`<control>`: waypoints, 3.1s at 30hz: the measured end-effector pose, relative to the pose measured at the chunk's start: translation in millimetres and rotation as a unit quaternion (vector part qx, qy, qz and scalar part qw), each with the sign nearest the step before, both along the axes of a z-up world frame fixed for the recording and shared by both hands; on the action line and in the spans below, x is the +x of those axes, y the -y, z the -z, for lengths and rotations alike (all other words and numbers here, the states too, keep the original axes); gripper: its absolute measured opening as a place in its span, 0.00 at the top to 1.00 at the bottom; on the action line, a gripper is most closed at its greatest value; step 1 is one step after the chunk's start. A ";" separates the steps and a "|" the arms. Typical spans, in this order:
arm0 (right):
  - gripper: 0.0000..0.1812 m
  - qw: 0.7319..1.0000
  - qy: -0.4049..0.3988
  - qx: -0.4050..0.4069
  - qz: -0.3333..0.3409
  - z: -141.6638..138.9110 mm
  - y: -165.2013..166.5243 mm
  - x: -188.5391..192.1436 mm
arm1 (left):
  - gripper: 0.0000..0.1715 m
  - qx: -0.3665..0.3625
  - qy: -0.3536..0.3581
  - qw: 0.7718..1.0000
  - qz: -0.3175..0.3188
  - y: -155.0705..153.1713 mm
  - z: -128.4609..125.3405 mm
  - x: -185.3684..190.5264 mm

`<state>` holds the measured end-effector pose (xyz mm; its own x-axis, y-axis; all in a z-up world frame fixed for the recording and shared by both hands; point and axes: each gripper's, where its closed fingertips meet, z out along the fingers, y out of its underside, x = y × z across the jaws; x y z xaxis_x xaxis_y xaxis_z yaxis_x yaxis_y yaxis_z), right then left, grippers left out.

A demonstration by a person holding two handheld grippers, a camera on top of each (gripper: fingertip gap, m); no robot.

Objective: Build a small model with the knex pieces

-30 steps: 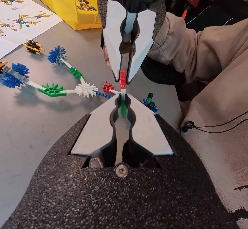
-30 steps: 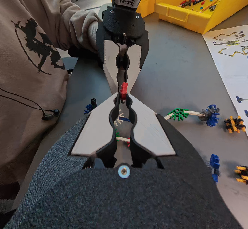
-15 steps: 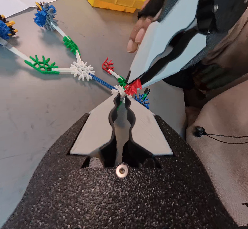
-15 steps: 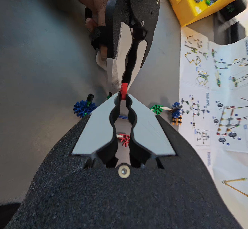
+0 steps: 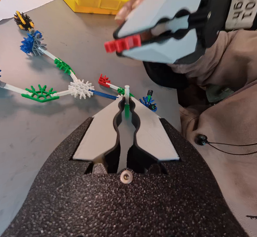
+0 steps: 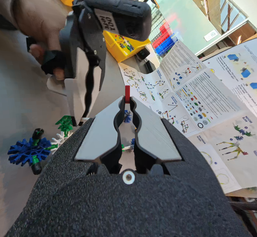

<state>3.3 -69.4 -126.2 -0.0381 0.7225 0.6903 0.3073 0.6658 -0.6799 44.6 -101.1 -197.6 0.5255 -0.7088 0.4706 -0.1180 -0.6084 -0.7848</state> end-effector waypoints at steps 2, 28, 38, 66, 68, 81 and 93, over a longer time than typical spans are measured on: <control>0.97 0.997 -0.011 -0.071 0.001 -13.1 -6.8 1.1 | 0.97 0.014 -0.023 1.000 -0.003 0.0 5.5 -3.0; 0.96 0.831 -0.015 -0.512 -0.216 -3.1 34.7 4.9 | 0.97 0.168 0.135 0.977 0.008 5.9 -71.6 -27.0; 0.82 0.850 -0.092 -0.499 -0.142 -16.4 -24.7 28.3 | 0.97 0.344 -0.109 0.851 -0.382 13.1 -187.1 -246.3; 0.88 0.961 -0.048 -0.269 0.045 36.1 -83.6 39.5 | 0.71 0.173 -0.119 0.946 -0.247 -57.5 -45.9 -143.2; 0.88 0.963 -0.033 -0.259 0.064 43.3 -90.1 41.5 | 0.72 0.147 -0.122 0.961 -0.198 -63.2 -18.4 -109.6; 0.77 0.958 0.033 -0.231 0.168 75.3 -119.7 39.7 | 0.79 0.192 -0.143 0.952 -0.191 -47.7 2.0 -98.2; 0.74 0.905 0.105 -0.288 0.294 111.3 -177.9 35.5 | 0.80 0.263 -0.147 0.928 -0.220 -48.3 -19.0 -103.2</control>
